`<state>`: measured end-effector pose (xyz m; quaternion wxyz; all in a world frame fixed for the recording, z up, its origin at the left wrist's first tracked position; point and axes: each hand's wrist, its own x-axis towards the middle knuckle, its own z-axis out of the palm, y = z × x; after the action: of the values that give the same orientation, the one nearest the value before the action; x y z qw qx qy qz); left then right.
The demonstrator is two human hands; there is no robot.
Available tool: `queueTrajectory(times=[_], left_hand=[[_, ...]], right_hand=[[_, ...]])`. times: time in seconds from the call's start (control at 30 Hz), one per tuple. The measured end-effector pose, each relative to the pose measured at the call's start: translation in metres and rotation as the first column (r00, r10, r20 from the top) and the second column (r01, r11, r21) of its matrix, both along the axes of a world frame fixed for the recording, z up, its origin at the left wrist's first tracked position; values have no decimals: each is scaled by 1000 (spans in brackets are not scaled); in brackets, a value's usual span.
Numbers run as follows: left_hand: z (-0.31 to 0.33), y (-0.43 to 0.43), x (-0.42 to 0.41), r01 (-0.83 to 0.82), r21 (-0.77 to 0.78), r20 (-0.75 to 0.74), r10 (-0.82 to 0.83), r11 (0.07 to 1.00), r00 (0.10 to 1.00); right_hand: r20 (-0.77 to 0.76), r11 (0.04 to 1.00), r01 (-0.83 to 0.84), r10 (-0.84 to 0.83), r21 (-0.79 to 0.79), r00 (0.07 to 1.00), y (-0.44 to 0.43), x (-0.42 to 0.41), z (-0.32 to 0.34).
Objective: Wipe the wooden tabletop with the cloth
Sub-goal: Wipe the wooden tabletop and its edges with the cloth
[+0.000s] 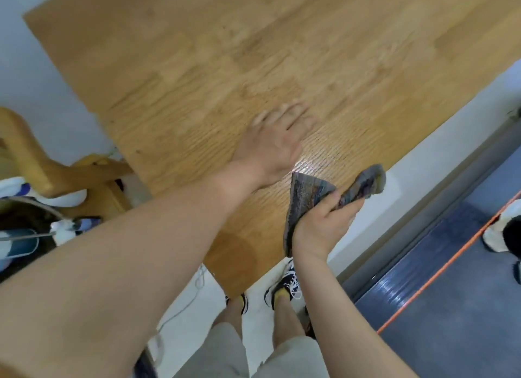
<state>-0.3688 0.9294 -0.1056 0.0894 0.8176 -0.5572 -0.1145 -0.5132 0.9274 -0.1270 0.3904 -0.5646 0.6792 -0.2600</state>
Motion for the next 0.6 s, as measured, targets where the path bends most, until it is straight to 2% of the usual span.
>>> queueTrajectory(times=[0.13,0.23,0.37,0.43,0.5,0.6], left_hand=[[2,44,6,-50,25,17,50,998,999],[-1,74,6,-148,-17,13,148,989,989],[-1,103,1,-304,-64,-33,302,951,953],[1,113,-2,-353,-74,-54,350,933,935],[2,121,-5,-402,-93,-94,394,911,914],[2,139,-9,-497,-136,-163,475,857,865]], right_hand=[[26,998,1,-3,69,1000,44,0,7],[23,965,4,-11,261,1000,82,-2,11],[69,897,-37,7,439,998,121,-9,25],[45,798,-78,64,598,997,129,-16,27],[32,652,-92,103,753,994,135,-26,34],[126,446,-135,49,885,991,135,-40,59]])
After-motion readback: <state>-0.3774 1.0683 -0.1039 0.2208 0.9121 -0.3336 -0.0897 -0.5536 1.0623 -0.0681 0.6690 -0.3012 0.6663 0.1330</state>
